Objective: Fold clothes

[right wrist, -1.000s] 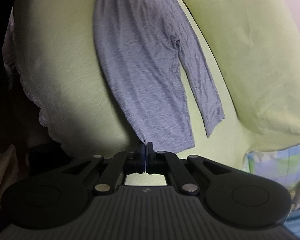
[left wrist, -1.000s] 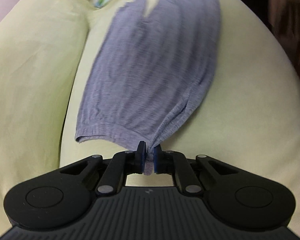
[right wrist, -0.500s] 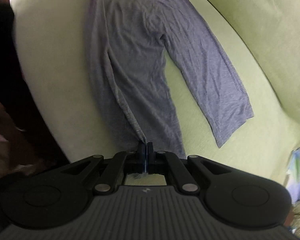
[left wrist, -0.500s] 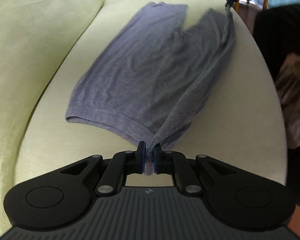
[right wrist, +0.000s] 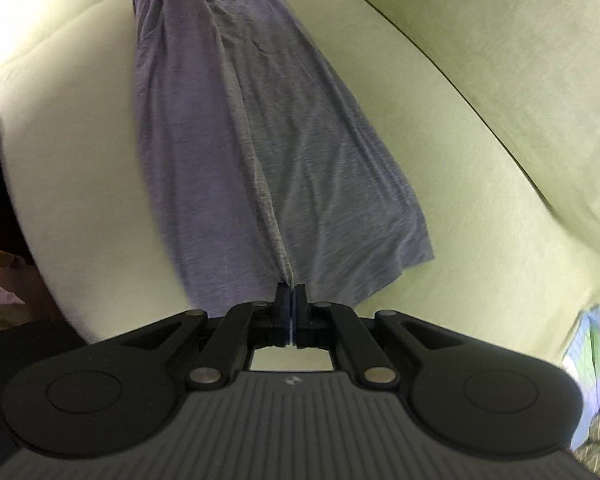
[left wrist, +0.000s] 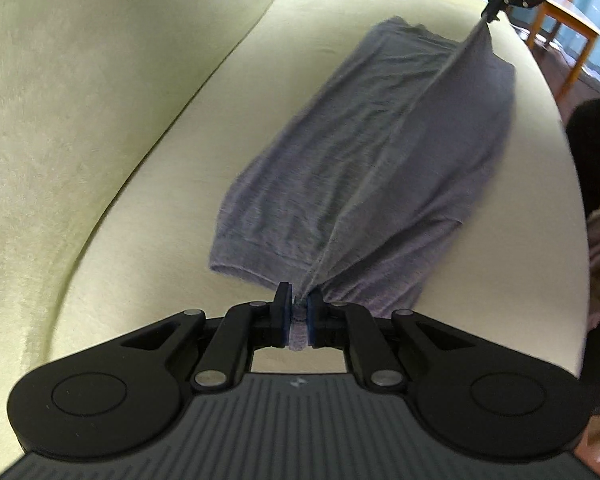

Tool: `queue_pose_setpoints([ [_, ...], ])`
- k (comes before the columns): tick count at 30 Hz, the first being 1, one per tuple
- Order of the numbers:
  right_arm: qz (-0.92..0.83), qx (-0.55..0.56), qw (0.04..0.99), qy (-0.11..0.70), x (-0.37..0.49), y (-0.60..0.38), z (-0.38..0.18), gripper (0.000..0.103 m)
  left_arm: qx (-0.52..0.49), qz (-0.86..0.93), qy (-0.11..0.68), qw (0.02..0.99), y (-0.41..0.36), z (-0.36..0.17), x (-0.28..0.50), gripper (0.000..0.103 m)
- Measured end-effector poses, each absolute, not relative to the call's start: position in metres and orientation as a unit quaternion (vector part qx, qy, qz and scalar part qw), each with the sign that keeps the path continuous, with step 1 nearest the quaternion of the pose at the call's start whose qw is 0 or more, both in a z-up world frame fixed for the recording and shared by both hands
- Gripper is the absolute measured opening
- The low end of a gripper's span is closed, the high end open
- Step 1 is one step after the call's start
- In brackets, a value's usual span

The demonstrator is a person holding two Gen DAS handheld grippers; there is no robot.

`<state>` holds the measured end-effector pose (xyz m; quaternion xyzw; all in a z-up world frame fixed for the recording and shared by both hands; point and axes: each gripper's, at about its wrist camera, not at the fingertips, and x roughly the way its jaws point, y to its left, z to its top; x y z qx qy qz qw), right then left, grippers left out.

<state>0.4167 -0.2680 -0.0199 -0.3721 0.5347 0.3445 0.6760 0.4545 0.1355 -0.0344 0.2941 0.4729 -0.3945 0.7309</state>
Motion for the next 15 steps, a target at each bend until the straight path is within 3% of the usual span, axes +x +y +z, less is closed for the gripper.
queue_pose_setpoints([
  [15,0.316,-0.363,0.690,0.541,0.498,-0.285,-0.022,0.000,0.283,-0.357,0.493,0.741,0.133,-0.051,0.517,0.007],
])
